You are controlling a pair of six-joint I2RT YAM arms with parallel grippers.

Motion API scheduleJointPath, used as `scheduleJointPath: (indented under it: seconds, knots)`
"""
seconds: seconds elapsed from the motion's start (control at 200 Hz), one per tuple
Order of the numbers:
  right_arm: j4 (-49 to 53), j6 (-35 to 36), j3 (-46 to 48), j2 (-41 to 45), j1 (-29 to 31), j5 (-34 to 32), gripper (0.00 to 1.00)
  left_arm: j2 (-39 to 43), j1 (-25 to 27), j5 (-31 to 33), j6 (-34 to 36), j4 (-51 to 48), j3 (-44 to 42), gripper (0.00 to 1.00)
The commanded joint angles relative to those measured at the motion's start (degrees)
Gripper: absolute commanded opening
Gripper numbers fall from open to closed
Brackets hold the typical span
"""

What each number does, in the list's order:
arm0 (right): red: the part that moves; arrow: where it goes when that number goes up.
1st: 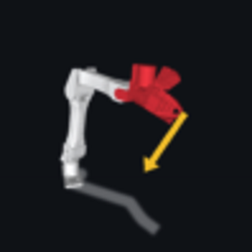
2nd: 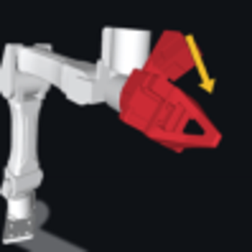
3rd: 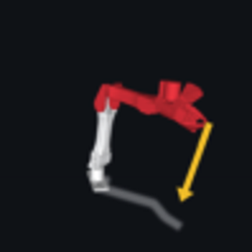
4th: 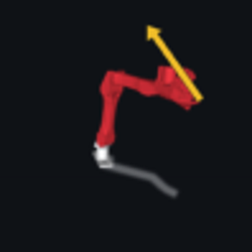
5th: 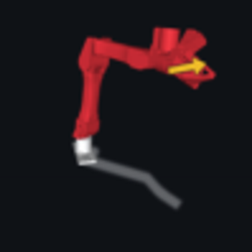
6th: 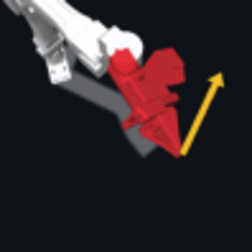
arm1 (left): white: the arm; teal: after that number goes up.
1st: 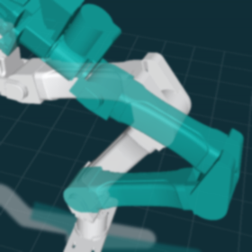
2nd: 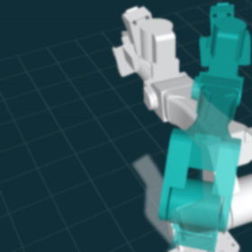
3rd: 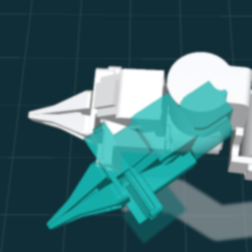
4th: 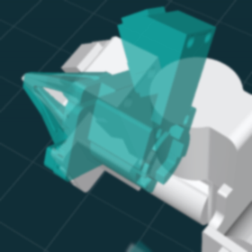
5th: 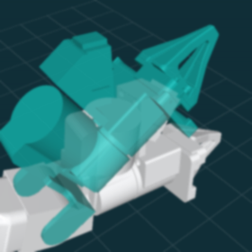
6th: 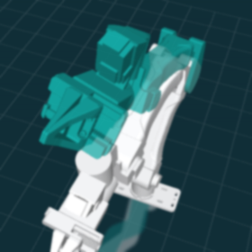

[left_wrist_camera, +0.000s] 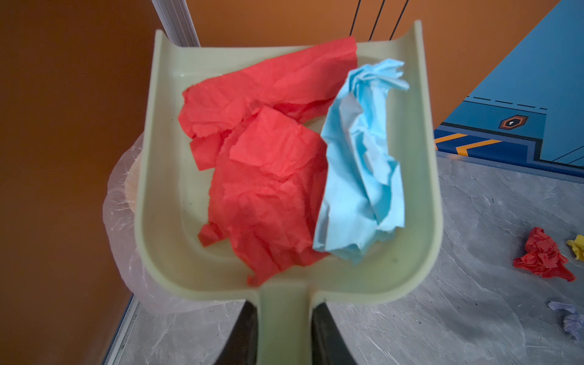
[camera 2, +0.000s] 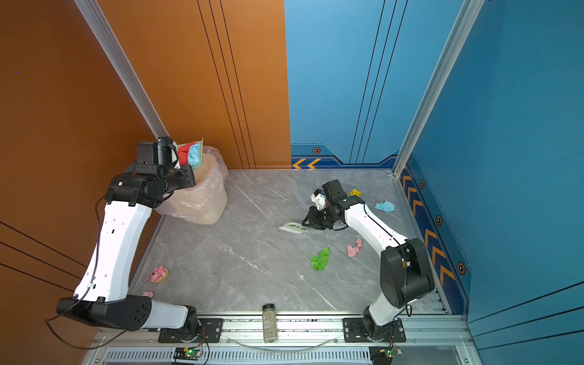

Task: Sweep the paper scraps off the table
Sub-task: 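Carry the loaded dustpan with the left gripper up over the white bin, then tilt the dustpan with the left gripper to dump the papers into the bin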

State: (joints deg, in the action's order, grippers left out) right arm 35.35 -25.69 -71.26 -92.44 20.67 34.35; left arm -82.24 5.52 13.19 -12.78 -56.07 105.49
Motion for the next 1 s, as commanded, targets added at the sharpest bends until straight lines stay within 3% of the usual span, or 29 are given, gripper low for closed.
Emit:
scheduleJointPath:
  seconds: [0.0, 0.285, 0.996]
  knots:
    - [-0.2, 0.6, -0.1, 1.3, 0.4, 0.5, 0.00, -2.0, -0.7, -0.6, 1.6, -2.7, 1.9, 0.00]
    - [-0.1, 0.3, 0.4, 0.7, 0.4, 0.8, 0.00, -5.1, -4.2, -1.3, 3.4, -4.1, 3.7, 0.00]
    - [-6.4, -2.0, 0.9, -3.5, 0.7, 0.9, 0.00, -11.8, -7.4, 7.0, 10.6, -10.7, 9.2, 0.00]
